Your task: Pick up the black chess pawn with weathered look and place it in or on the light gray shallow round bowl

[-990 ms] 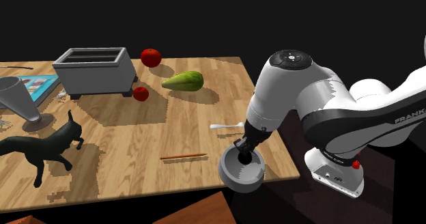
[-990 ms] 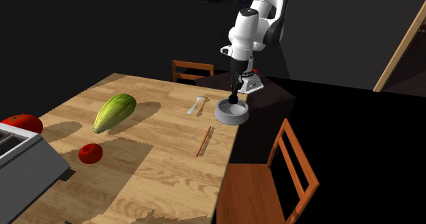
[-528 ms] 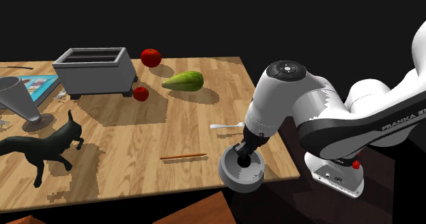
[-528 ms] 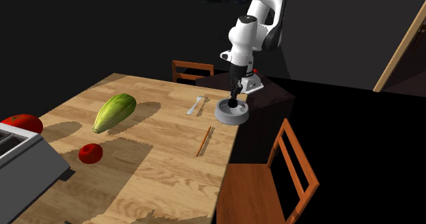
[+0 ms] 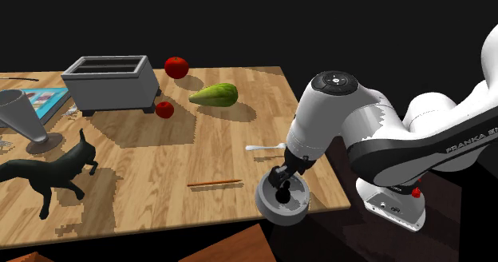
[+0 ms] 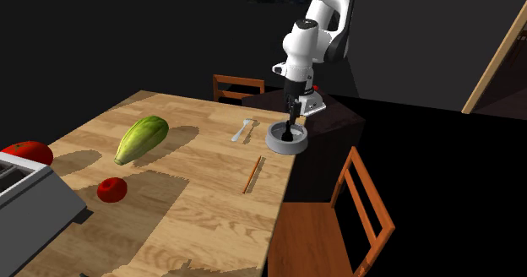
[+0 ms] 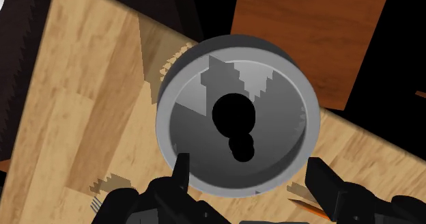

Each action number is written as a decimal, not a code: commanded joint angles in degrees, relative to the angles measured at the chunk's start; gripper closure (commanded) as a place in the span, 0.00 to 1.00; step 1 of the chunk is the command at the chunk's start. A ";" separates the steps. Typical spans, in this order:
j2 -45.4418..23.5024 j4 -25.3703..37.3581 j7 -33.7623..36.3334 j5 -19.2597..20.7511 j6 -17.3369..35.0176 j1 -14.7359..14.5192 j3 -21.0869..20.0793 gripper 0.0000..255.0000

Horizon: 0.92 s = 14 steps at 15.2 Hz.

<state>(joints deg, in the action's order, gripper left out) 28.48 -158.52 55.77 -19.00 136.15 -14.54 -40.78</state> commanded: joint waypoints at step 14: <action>6.48 3.53 -0.86 -0.04 -9.92 -1.84 3.57 0.00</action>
